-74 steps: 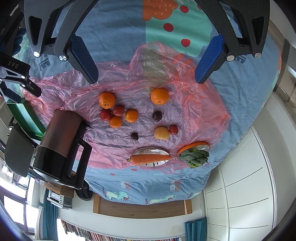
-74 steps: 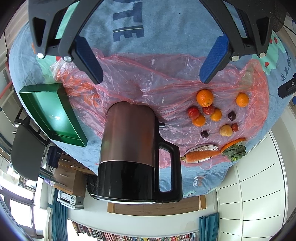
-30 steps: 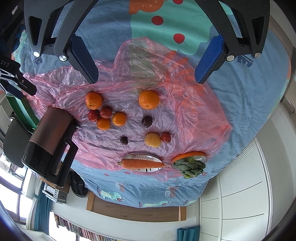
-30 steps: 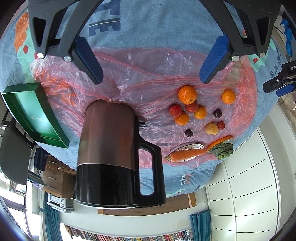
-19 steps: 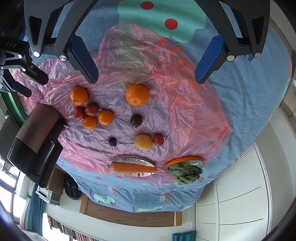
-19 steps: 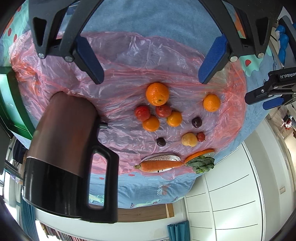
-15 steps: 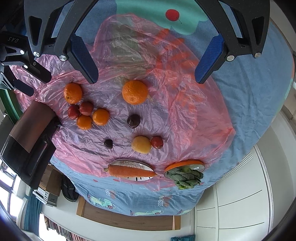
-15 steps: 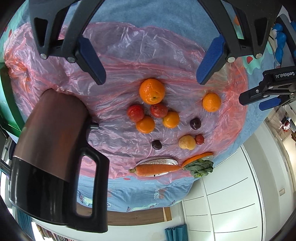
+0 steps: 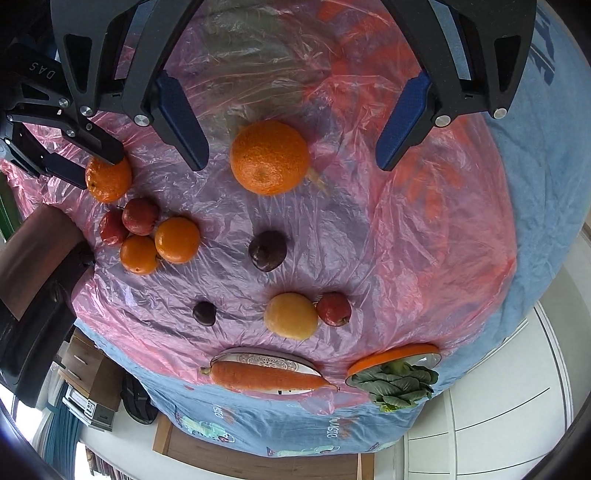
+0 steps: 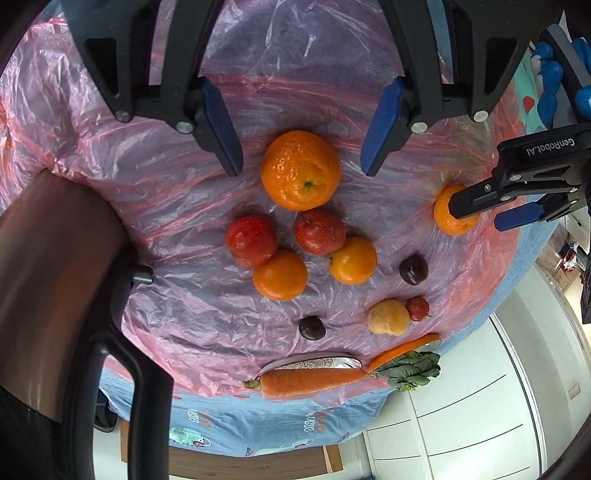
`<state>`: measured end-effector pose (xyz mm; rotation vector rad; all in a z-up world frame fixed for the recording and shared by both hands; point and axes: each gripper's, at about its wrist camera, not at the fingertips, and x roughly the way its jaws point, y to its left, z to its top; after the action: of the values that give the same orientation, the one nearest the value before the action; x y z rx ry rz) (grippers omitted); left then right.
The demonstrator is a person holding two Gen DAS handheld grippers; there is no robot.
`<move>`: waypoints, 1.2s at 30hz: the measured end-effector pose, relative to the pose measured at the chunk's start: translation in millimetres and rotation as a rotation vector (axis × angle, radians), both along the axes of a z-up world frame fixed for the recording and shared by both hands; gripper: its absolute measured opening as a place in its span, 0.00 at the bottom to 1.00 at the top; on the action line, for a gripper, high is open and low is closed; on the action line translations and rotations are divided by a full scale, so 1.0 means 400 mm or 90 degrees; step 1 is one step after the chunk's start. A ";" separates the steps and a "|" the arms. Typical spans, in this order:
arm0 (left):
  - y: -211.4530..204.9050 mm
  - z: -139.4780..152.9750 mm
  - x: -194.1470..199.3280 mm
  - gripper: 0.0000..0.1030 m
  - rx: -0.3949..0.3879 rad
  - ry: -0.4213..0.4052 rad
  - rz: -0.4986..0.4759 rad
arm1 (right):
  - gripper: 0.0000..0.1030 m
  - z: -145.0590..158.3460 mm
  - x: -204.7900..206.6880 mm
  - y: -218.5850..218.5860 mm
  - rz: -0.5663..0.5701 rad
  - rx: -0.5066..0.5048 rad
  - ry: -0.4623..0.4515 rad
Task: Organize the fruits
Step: 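Reach both tools toward the tangerines, each aiming at its own tangerine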
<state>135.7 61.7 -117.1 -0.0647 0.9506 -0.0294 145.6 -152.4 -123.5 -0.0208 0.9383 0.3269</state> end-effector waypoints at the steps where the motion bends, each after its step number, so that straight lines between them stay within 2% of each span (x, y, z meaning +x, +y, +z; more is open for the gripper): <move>1: 0.000 -0.006 0.003 0.85 0.001 0.002 0.000 | 1.00 -0.007 0.002 0.006 0.003 -0.003 0.001; 16: -0.015 -0.064 0.010 0.76 0.043 0.009 0.007 | 1.00 -0.047 0.007 0.022 0.044 -0.027 -0.012; 24: -0.024 -0.076 0.009 0.76 0.064 0.001 0.010 | 1.00 -0.056 0.005 0.021 0.065 -0.025 -0.021; 29: -0.029 -0.079 0.007 0.76 0.072 -0.004 0.011 | 1.00 -0.063 -0.005 0.052 0.092 -0.060 -0.032; 36: -0.034 -0.082 0.005 0.78 0.081 -0.013 0.016 | 1.00 -0.068 -0.010 0.050 0.105 -0.050 -0.037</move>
<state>137.7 48.1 -149.9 0.0421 0.9297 0.0533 141.5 -132.4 -150.8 -0.1792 0.8930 0.4400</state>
